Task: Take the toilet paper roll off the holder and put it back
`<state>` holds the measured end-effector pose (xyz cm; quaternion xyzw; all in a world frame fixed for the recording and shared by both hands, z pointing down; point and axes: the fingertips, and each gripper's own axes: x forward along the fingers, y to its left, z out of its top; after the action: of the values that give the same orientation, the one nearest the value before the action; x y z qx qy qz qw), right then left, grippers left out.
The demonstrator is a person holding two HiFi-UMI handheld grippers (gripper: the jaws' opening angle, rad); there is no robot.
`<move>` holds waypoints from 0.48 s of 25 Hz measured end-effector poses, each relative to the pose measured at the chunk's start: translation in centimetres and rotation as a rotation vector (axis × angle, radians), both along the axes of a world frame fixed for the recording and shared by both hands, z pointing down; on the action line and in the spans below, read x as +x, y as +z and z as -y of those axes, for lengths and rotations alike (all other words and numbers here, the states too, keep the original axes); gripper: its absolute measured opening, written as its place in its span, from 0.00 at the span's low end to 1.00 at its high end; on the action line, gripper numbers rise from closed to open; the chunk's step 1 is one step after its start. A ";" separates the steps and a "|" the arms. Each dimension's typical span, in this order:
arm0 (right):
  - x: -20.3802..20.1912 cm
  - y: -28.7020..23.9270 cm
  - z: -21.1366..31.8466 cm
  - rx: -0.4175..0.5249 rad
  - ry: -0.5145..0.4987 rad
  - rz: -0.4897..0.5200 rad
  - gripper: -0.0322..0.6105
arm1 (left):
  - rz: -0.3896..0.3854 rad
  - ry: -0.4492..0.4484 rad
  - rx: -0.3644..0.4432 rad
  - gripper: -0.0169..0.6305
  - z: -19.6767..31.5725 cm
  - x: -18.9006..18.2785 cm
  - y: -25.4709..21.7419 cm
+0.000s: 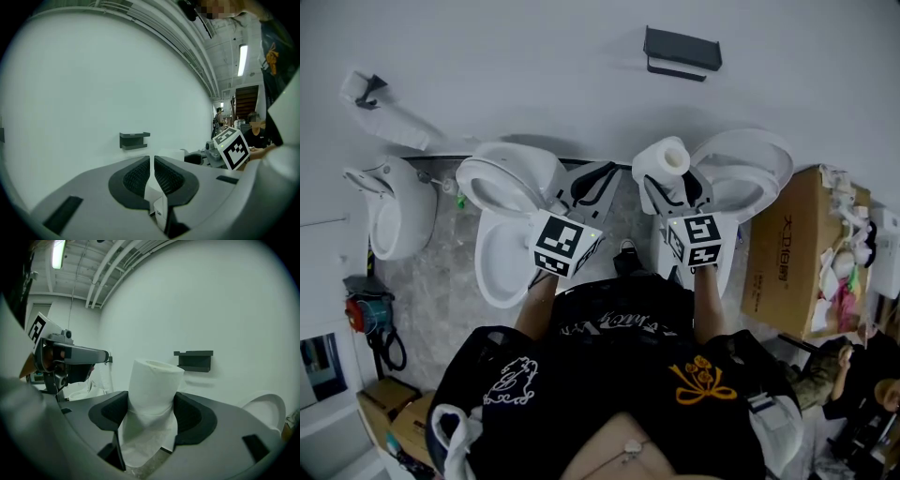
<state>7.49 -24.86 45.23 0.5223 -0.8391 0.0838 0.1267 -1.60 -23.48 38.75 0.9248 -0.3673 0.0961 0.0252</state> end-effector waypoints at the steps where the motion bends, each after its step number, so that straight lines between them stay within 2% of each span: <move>1: 0.1 0.1 -0.2 -0.002 0.000 0.002 0.54 | 0.002 0.000 0.000 0.09 -0.1 0.1 0.1; 6: 1.3 0.2 -0.6 -0.007 -0.001 0.008 0.54 | 0.012 -0.008 0.003 0.09 -0.2 0.9 0.2; 12: 1.0 -0.5 -0.2 -0.009 -0.013 0.005 0.54 | 0.013 -0.030 -0.001 0.09 0.4 0.2 0.2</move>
<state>8.50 -24.70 44.72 0.5158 -0.8425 0.0883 0.1274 -1.43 -23.84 38.96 0.9185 -0.3811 0.1021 0.0248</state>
